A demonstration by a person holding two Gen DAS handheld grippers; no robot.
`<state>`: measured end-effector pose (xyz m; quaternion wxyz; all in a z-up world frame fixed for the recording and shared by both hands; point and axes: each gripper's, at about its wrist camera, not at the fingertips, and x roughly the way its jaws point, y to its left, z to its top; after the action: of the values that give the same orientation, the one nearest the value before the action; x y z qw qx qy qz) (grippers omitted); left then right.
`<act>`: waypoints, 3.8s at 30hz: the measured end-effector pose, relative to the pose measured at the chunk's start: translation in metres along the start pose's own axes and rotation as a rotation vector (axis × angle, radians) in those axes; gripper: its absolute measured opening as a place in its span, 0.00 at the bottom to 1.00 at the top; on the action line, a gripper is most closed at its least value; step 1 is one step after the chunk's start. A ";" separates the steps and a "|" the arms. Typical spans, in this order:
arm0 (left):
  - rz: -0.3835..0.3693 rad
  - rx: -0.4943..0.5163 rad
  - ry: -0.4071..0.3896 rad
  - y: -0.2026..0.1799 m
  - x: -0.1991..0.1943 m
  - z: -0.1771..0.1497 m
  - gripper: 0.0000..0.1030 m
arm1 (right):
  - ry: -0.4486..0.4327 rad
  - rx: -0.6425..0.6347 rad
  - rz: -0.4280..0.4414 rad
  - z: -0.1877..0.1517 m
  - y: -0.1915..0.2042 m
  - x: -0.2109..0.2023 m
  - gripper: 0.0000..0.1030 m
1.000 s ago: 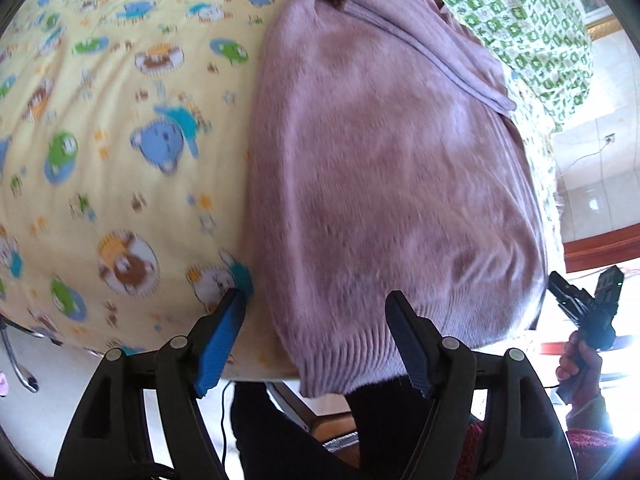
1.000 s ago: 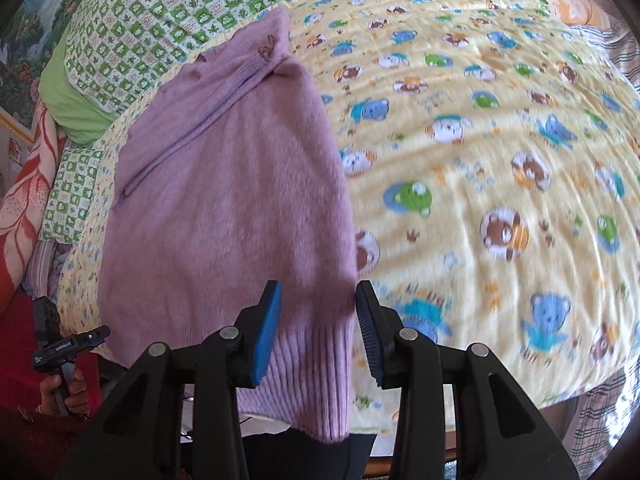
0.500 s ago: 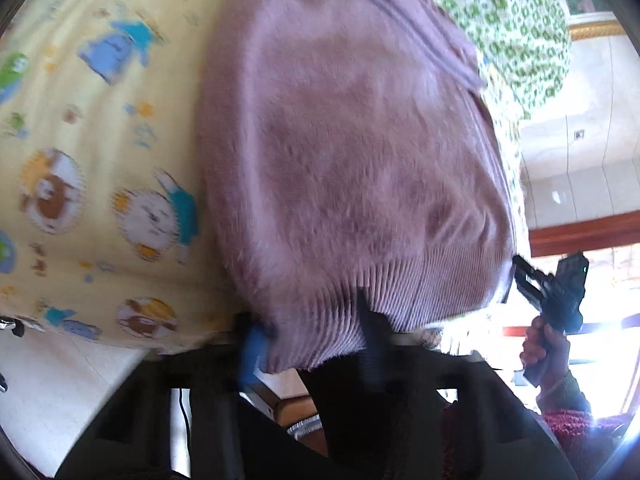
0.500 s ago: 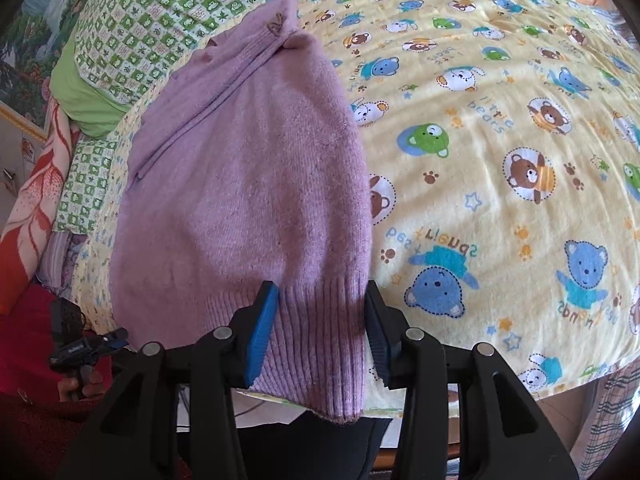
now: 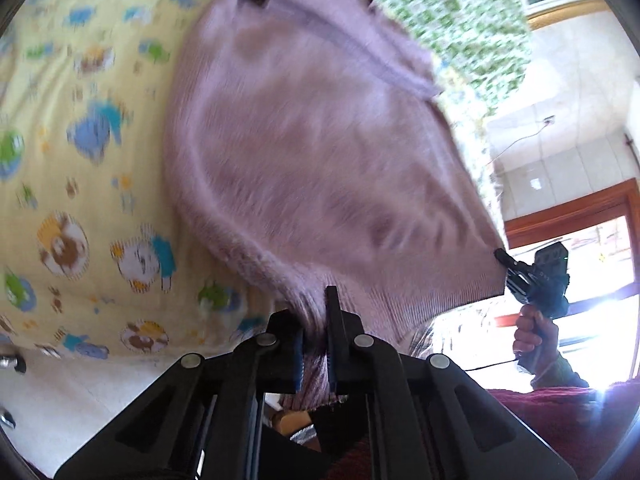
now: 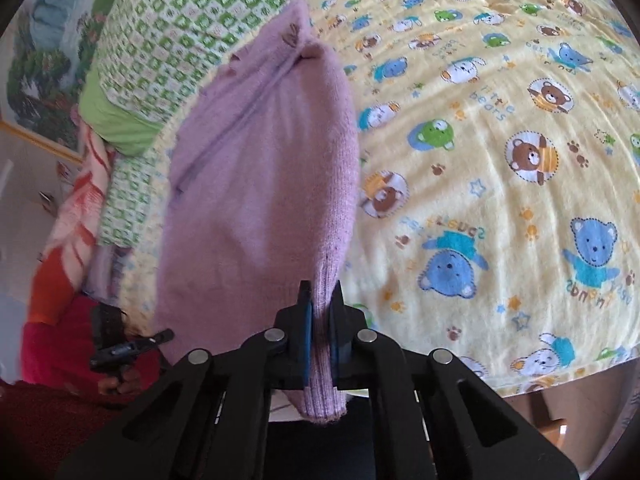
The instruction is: Fold small clothes
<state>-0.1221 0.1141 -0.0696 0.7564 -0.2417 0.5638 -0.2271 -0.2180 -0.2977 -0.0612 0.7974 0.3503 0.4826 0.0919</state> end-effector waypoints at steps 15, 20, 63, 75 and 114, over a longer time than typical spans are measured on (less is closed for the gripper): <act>-0.034 0.034 -0.347 -0.030 -0.065 0.146 0.05 | -0.217 -0.013 0.265 0.139 0.074 0.004 0.07; 0.016 0.024 -0.384 -0.029 -0.053 0.214 0.05 | -0.251 -0.005 0.249 0.200 0.087 0.034 0.07; 0.211 -0.070 -0.417 0.010 0.022 0.395 0.52 | -0.270 0.101 0.020 0.394 0.070 0.163 0.48; 0.117 0.267 -0.101 -0.084 0.136 0.335 0.53 | 0.020 -0.507 0.036 0.295 0.152 0.193 0.34; 0.235 -0.089 -0.215 0.021 0.085 0.255 0.41 | -0.018 -0.240 -0.117 0.252 0.065 0.190 0.05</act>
<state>0.1468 0.1055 -0.0829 0.8224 -0.2302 0.5134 -0.0845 0.1025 -0.2757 -0.0802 0.8419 0.2244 0.4807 0.0994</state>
